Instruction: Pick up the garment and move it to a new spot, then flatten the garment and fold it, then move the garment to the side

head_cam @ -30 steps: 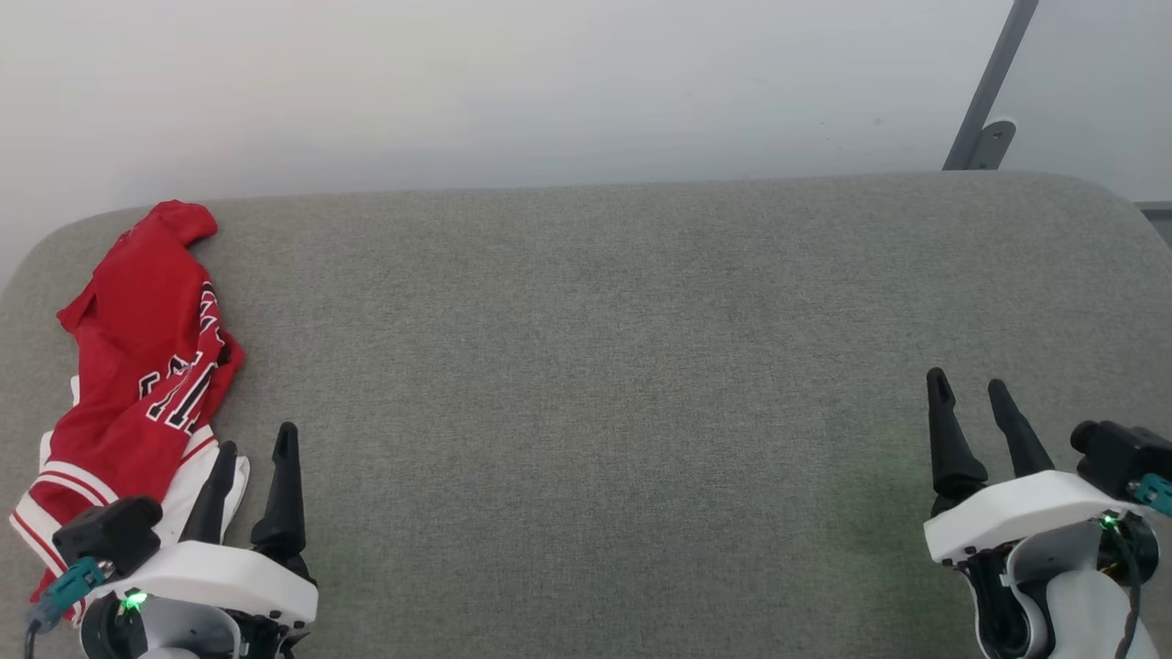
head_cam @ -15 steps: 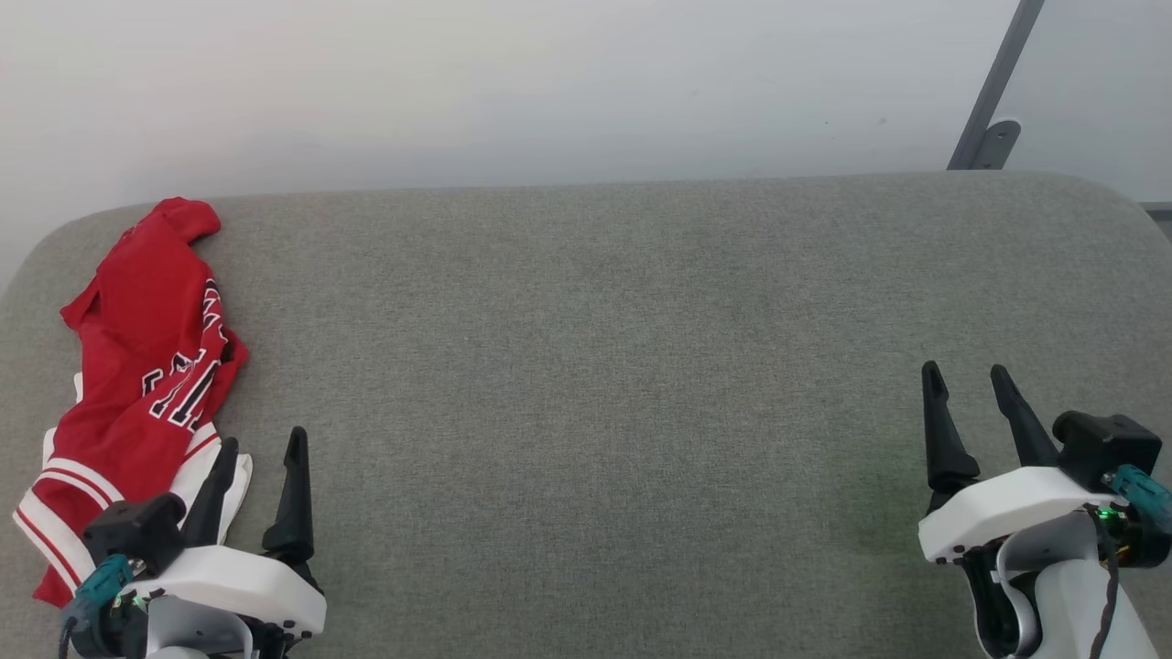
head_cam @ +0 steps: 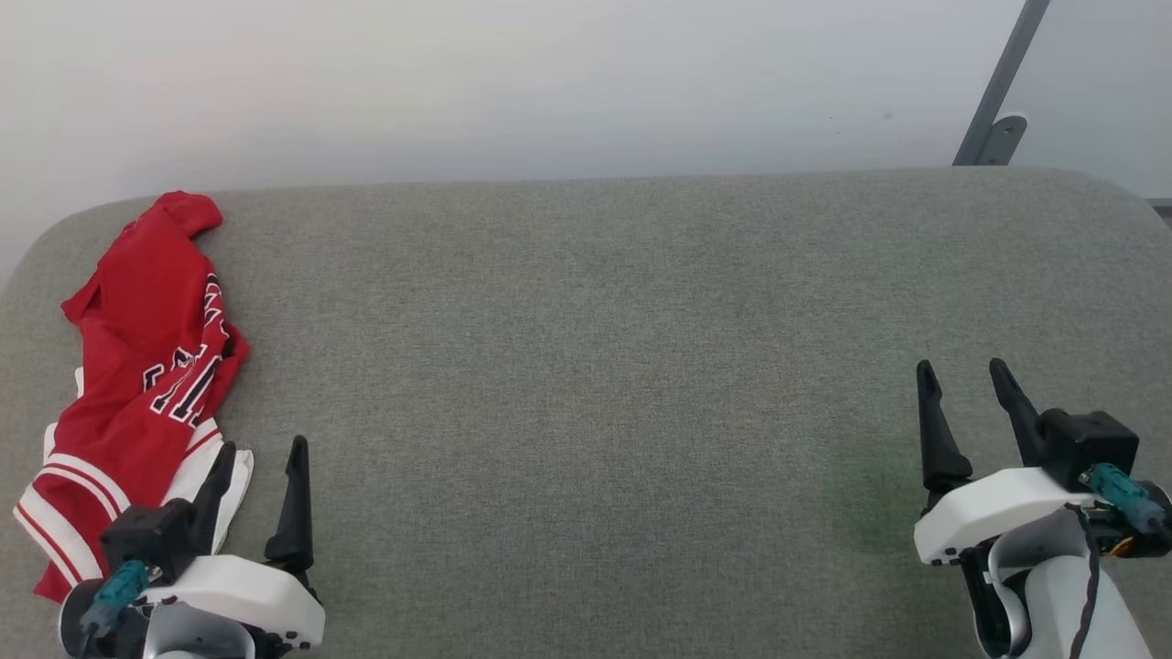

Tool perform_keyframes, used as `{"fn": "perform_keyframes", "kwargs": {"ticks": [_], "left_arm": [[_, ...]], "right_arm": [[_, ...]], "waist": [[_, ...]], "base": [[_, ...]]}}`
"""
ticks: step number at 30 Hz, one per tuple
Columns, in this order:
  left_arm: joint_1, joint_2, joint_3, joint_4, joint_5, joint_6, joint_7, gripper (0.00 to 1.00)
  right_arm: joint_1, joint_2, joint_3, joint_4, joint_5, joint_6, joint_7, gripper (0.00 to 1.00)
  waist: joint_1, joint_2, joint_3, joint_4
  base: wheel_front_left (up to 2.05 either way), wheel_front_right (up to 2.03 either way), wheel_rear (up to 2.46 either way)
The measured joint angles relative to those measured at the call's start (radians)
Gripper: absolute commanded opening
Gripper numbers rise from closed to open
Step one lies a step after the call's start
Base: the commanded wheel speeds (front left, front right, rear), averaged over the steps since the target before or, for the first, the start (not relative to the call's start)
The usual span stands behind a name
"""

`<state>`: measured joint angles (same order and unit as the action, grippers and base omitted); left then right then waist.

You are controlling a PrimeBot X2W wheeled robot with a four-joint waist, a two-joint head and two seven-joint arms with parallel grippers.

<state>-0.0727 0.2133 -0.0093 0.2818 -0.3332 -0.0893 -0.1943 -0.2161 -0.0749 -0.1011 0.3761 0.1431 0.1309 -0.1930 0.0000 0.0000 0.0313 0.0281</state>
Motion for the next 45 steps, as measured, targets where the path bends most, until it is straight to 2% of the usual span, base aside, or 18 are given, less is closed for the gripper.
{"fn": "perform_keyframes", "kwargs": {"ticks": [14,23,37,45], "left_arm": [[0.000,-0.002,0.024,0.030,0.111,-0.023,-0.030,1.00],[0.000,-0.002,0.038,0.049,0.169,-0.033,-0.045,1.00],[-0.006,-0.008,0.040,0.064,0.195,-0.039,-0.067,1.00],[-0.020,-0.023,0.030,0.072,0.148,-0.041,-0.067,1.00]], "right_arm": [[-0.016,0.007,-0.017,0.008,-0.123,0.000,-0.030,1.00],[-0.017,0.012,-0.035,0.011,-0.162,0.000,-0.047,1.00],[-0.016,0.016,-0.055,0.029,-0.181,0.000,-0.068,1.00],[-0.002,0.018,-0.037,0.035,-0.137,0.000,-0.068,1.00]], "waist": [[0.0000,0.0000,0.007,-0.005],[0.0000,0.0000,0.007,-0.007],[0.0000,0.0000,0.007,0.002],[0.0000,0.0000,0.003,0.056]], "base": [[0.00,0.00,0.00],[0.00,0.00,0.00],[0.00,0.00,0.00],[0.00,0.00,0.00]]}}
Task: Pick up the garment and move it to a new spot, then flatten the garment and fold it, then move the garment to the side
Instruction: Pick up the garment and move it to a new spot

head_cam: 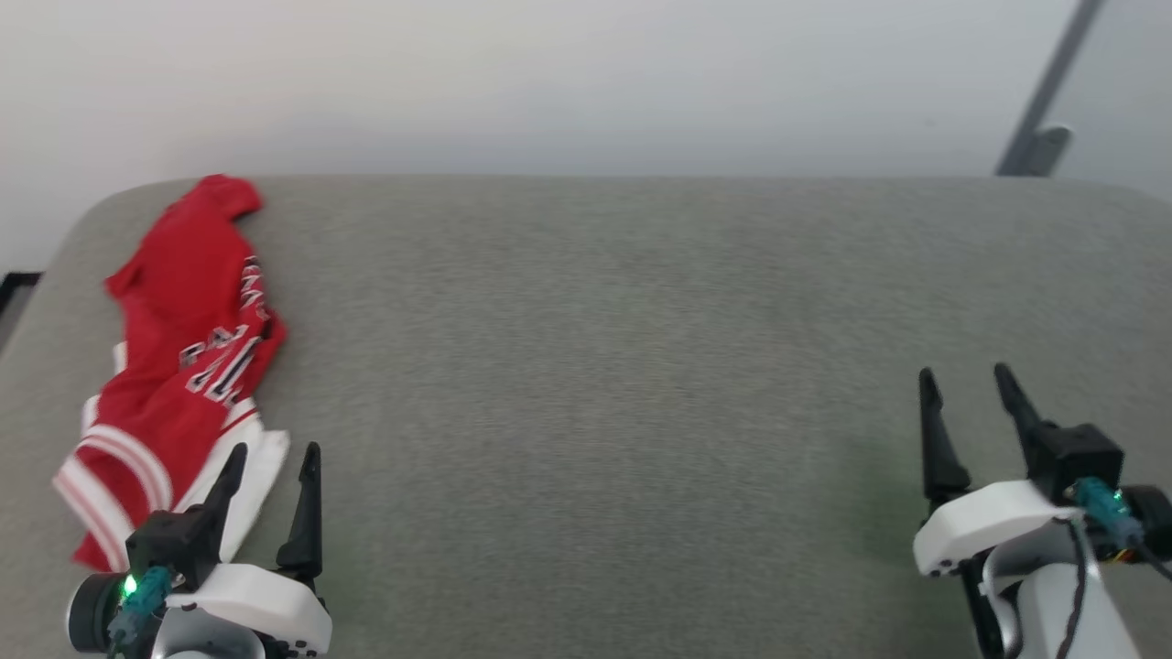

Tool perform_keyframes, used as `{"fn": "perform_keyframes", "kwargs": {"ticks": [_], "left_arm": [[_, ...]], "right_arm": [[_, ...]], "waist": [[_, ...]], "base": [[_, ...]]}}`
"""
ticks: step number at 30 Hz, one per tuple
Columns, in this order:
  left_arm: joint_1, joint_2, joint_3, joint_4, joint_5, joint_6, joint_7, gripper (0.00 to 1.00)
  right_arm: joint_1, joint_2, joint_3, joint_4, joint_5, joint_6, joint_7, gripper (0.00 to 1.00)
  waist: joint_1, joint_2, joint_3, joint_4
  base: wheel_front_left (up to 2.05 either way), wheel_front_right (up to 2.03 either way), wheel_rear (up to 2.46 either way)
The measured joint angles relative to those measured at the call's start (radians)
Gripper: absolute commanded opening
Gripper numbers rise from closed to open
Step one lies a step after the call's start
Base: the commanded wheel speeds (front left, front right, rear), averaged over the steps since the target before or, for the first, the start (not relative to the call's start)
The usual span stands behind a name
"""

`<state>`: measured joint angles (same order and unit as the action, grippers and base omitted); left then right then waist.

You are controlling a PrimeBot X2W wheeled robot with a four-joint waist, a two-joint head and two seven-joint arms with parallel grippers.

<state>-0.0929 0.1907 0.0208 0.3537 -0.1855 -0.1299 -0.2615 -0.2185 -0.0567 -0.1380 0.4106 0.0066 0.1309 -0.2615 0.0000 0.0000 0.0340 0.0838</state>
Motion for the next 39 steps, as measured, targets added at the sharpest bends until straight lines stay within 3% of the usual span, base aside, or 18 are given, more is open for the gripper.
{"fn": "perform_keyframes", "kwargs": {"ticks": [23,28,33,39], "left_arm": [[0.140,-0.094,0.176,-0.026,0.024,-0.002,0.000,1.00],[0.161,-0.120,0.231,-0.063,0.017,-0.002,0.000,1.00],[0.172,-0.129,0.240,-0.075,0.014,-0.002,0.000,1.00],[0.156,-0.127,0.163,-0.055,0.009,-0.002,0.000,1.00]], "right_arm": [[-0.013,0.006,0.375,0.076,0.216,0.000,0.000,1.00],[-0.071,0.008,0.463,0.103,0.243,0.000,0.000,1.00],[-0.093,0.007,0.487,0.115,0.255,0.000,0.000,1.00],[-0.087,0.007,0.448,0.114,0.247,0.000,0.000,1.00]], "waist": [[0.0000,0.0000,-0.050,0.412],[0.0000,0.0000,-0.024,0.438],[0.0000,0.0000,-0.015,0.440],[0.0000,0.0000,-0.017,0.428]], "base": [[0.00,0.00,0.00],[0.00,0.00,0.00],[0.00,0.00,0.00],[0.00,0.00,0.00]]}}
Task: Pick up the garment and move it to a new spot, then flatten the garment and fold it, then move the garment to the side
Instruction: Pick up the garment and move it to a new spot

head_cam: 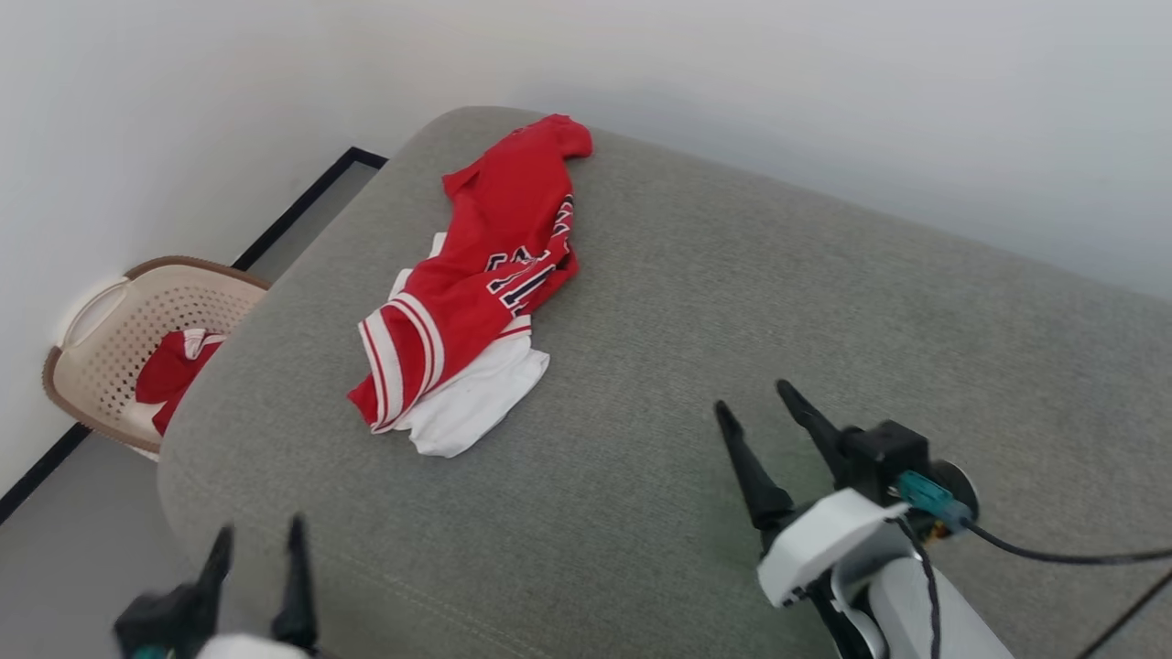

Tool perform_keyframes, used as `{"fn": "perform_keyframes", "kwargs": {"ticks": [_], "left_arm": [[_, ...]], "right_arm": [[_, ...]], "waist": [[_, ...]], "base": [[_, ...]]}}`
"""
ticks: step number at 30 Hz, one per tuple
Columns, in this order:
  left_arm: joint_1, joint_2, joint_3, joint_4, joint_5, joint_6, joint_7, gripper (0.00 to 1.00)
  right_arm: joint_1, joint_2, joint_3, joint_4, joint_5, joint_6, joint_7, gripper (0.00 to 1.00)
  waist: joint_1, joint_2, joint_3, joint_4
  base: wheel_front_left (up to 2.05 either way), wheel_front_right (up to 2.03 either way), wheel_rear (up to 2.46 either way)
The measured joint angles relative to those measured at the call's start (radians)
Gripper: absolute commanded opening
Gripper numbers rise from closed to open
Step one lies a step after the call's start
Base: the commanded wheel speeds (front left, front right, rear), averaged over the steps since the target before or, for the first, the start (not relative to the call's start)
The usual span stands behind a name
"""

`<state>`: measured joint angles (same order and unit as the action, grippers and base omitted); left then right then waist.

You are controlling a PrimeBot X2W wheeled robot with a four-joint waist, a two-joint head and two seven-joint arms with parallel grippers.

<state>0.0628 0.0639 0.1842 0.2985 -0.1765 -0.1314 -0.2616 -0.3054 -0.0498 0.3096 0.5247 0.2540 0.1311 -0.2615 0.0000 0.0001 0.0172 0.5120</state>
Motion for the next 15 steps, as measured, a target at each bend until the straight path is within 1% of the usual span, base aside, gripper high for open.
{"fn": "perform_keyframes", "kwargs": {"ticks": [2,6,10,12,15], "left_arm": [[-0.028,0.032,-0.065,0.012,0.000,0.000,0.000,1.00],[-0.133,0.156,-0.184,0.023,-0.031,0.000,0.000,1.00],[-0.296,0.292,-0.324,0.055,-0.137,0.000,0.000,1.00],[-0.377,0.362,-0.382,0.089,-0.202,0.000,0.000,1.00],[-0.495,0.468,-0.497,0.172,-0.316,0.000,-0.001,1.00]], "right_arm": [[0.019,0.000,-0.026,-0.006,-0.011,0.000,0.000,1.00],[0.020,0.000,-0.031,-0.024,-0.032,0.000,0.000,1.00],[-0.013,0.002,-0.035,-0.033,-0.053,0.000,0.000,1.00],[-0.034,-0.001,-0.034,-0.039,-0.056,0.000,0.000,1.00],[-0.058,0.000,-0.026,-0.054,-0.055,0.000,0.000,1.00]], "waist": [[0.0000,0.0000,0.001,-0.008],[0.0000,0.0000,0.014,-0.045],[0.0001,0.0000,0.060,-0.104],[0.0000,-0.0001,0.092,-0.138],[0.0000,0.0000,0.139,-0.196]], "base": [[0.00,0.00,0.00],[0.00,0.00,0.00],[0.00,0.00,0.00],[0.00,0.00,0.00],[0.00,0.00,0.00]]}}
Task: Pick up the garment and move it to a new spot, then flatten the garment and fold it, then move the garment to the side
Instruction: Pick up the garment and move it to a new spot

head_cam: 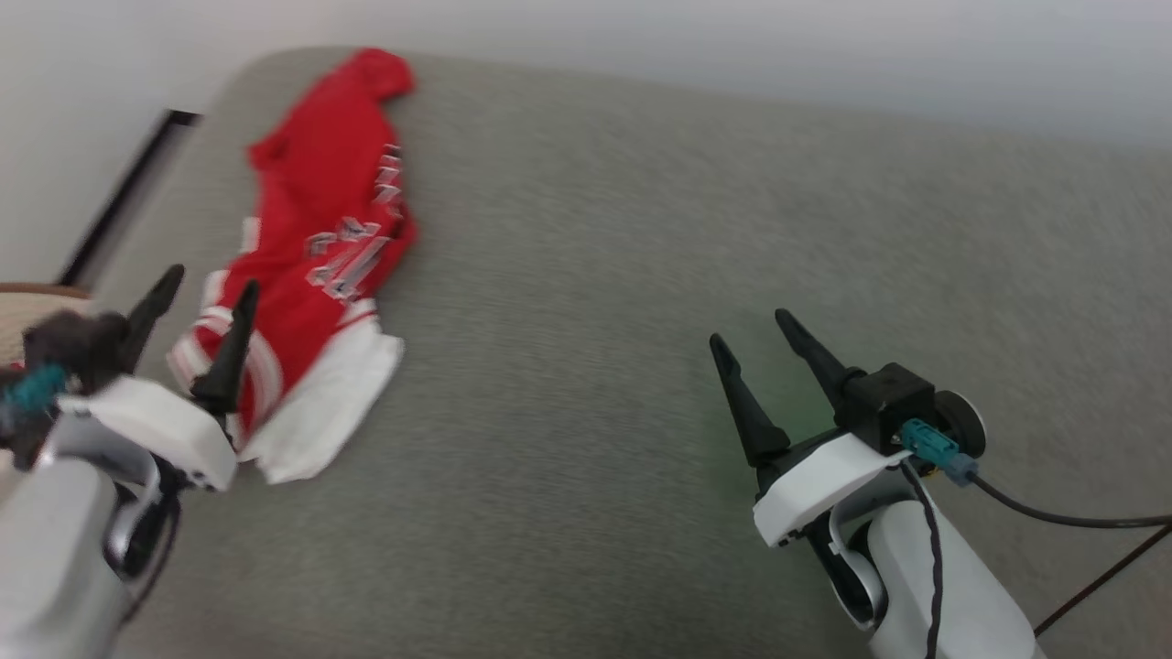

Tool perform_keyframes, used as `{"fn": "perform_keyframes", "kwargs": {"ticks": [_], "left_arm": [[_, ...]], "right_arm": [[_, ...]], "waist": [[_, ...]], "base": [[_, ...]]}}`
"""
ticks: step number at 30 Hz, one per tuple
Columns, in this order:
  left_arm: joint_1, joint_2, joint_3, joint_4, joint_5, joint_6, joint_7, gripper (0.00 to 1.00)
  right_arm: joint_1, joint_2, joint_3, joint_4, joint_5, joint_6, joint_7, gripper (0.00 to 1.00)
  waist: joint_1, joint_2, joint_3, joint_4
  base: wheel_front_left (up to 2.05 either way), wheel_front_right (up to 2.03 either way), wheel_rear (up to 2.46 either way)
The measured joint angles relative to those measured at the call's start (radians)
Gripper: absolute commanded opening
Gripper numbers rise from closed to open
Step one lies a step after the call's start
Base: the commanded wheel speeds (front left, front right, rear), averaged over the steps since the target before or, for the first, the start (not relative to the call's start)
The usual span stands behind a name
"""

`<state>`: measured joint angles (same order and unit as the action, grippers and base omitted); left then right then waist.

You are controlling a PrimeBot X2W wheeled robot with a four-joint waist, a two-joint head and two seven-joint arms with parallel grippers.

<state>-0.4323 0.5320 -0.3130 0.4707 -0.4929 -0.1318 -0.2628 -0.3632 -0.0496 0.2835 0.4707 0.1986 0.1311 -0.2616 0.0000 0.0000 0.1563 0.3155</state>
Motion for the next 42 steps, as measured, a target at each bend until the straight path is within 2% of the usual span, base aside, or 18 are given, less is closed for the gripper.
{"fn": "perform_keyframes", "kwargs": {"ticks": [6,7,8,11,12,15,18,19,20,21,26,30,36,42], "left_arm": [[-0.201,0.168,-0.290,0.124,-0.269,0.000,0.131,1.00],[-0.249,0.211,-0.367,0.151,-0.352,0.000,0.200,1.00],[-0.266,0.232,-0.401,0.164,-0.387,0.000,0.230,1.00],[-0.307,0.285,-0.485,0.205,-0.477,0.000,0.320,1.00],[-0.307,0.285,-0.485,0.205,-0.477,0.000,0.320,1.00],[-0.355,0.333,-0.557,0.289,-0.533,0.000,0.357,1.00],[-0.369,0.344,-0.594,0.345,-0.570,0.000,0.359,1.00],[-0.374,0.343,-0.600,0.358,-0.589,0.000,0.359,0.80],[-0.380,0.344,-0.608,0.365,-0.612,0.000,0.360,0.36],[-0.382,0.345,-0.618,0.364,-0.630,0.000,0.364,0.00],[-0.402,0.346,-0.673,0.358,-0.660,0.000,0.315,0.00],[-0.433,0.316,-0.685,0.306,-0.733,0.000,0.305,0.00],[-0.503,0.314,-0.701,0.103,-0.821,0.000,0.318,0.00],[-0.577,0.304,-0.714,-0.097,-0.871,0.000,0.371,0.00]], "right_arm": [[-0.011,-0.002,-0.006,-0.022,0.008,0.000,0.000,1.00],[-0.015,-0.002,-0.004,-0.037,0.014,0.000,0.000,1.00],[-0.016,-0.001,-0.004,-0.044,0.017,0.000,0.000,1.00],[-0.018,-0.001,-0.001,-0.058,0.022,0.000,0.000,1.00],[-0.018,-0.001,-0.001,-0.058,0.022,0.000,0.000,1.00],[-0.030,-0.002,0.002,-0.081,0.026,0.000,0.000,1.00],[-0.032,-0.001,0.003,-0.093,0.025,0.000,0.000,1.00],[-0.031,-0.001,0.003,-0.097,0.025,0.000,0.000,1.00],[-0.031,-0.002,0.002,-0.100,0.025,0.000,0.000,1.00],[-0.030,-0.002,0.002,-0.103,0.025,0.000,0.000,1.00],[-0.012,-0.001,0.001,-0.104,0.037,0.000,0.000,1.00],[0.009,-0.001,-0.005,-0.104,0.059,0.000,0.000,1.00],[0.028,0.000,-0.009,-0.109,0.102,0.000,0.000,1.00],[0.047,-0.001,-0.006,-0.137,0.153,0.000,0.000,1.00]], "waist": [[0.0000,0.0000,0.088,-0.116],[0.0000,0.0000,0.112,-0.153],[0.0000,0.0000,0.123,-0.170],[0.0000,-0.0001,0.152,-0.218],[0.0000,-0.0001,0.152,-0.218],[0.0000,-0.0001,0.189,-0.270],[0.0000,0.0000,0.214,-0.300],[0.0000,-0.0001,0.220,-0.308],[0.0000,0.0000,0.226,-0.315],[0.0000,0.0000,0.230,-0.320],[0.0000,0.0000,0.218,-0.323],[0.0000,0.0000,0.182,-0.313],[0.0000,0.0000,0.125,-0.308],[0.0000,0.0000,0.115,-0.359]], "base": [[0.00,0.00,0.00],[0.00,0.00,0.00],[0.00,0.00,0.00],[0.00,0.00,0.00],[0.00,0.00,0.00],[0.00,0.00,0.00],[0.00,0.00,0.00],[0.00,0.00,0.00],[0.00,0.00,0.00],[0.00,0.00,0.00],[0.00,0.00,0.00],[0.00,0.00,0.00],[0.00,0.00,0.00],[0.00,0.00,0.00]]}}
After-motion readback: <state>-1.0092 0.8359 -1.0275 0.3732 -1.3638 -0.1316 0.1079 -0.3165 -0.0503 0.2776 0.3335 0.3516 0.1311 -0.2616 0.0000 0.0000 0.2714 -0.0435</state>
